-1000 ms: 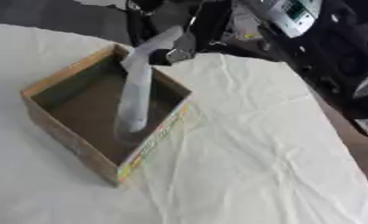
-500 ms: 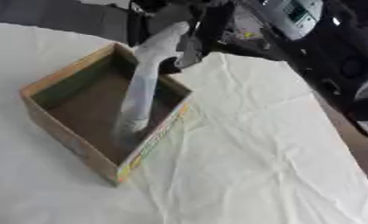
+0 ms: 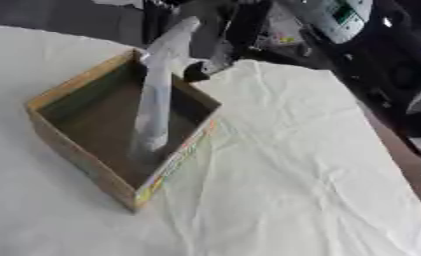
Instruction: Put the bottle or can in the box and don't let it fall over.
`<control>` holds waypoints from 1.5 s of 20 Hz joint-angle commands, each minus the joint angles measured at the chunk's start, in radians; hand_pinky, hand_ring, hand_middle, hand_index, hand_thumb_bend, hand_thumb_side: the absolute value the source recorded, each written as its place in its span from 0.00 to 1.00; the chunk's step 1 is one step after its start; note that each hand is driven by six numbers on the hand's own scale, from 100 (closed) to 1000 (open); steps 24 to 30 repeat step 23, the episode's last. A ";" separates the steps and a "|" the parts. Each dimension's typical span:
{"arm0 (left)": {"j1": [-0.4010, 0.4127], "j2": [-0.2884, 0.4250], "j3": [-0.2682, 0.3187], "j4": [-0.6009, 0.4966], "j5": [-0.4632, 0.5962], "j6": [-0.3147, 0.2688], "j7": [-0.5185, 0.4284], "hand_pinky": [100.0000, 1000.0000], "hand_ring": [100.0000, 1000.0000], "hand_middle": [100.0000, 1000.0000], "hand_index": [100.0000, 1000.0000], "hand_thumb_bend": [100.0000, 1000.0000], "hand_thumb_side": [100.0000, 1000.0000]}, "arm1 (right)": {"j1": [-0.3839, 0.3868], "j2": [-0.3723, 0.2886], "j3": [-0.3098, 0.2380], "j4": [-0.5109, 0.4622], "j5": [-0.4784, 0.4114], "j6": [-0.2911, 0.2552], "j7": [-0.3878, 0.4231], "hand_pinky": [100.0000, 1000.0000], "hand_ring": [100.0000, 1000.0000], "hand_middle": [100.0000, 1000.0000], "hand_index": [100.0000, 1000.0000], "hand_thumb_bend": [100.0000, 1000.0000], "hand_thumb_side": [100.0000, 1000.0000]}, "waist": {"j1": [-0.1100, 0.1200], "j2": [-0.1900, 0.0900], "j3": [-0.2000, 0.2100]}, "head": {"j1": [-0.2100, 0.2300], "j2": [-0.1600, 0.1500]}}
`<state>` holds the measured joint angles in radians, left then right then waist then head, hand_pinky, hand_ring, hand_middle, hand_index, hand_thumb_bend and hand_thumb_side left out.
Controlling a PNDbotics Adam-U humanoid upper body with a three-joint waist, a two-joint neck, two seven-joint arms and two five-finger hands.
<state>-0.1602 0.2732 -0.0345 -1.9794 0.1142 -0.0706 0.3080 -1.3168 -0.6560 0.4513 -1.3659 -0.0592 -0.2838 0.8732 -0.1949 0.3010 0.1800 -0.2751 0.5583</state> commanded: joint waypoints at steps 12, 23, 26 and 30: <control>-0.008 0.002 -0.004 -0.021 0.004 0.000 -0.007 0.97 0.53 0.68 0.56 0.11 0.85 | -0.036 -0.012 -0.117 -0.010 -0.062 -0.026 -0.077 0.84 0.78 0.71 0.76 0.39 0.13 | 0.026 -0.023 -0.003 | 0.005 -0.008; -0.001 0.007 0.008 -0.021 0.002 -0.021 0.008 0.97 0.53 0.69 0.57 0.09 0.83 | 0.108 -0.153 -0.286 -0.204 -0.236 0.071 -0.278 0.84 0.76 0.71 0.75 0.11 0.06 | 0.094 -0.036 -0.025 | 0.025 0.017; -0.001 0.007 0.008 -0.021 0.002 -0.021 0.008 0.97 0.53 0.69 0.57 0.09 0.83 | 0.108 -0.153 -0.286 -0.204 -0.236 0.071 -0.278 0.84 0.76 0.71 0.75 0.11 0.06 | 0.094 -0.036 -0.025 | 0.025 0.017; -0.001 0.007 0.008 -0.021 0.002 -0.021 0.008 0.97 0.53 0.69 0.57 0.09 0.83 | 0.108 -0.153 -0.286 -0.204 -0.236 0.071 -0.278 0.84 0.76 0.71 0.75 0.11 0.06 | 0.094 -0.036 -0.025 | 0.025 0.017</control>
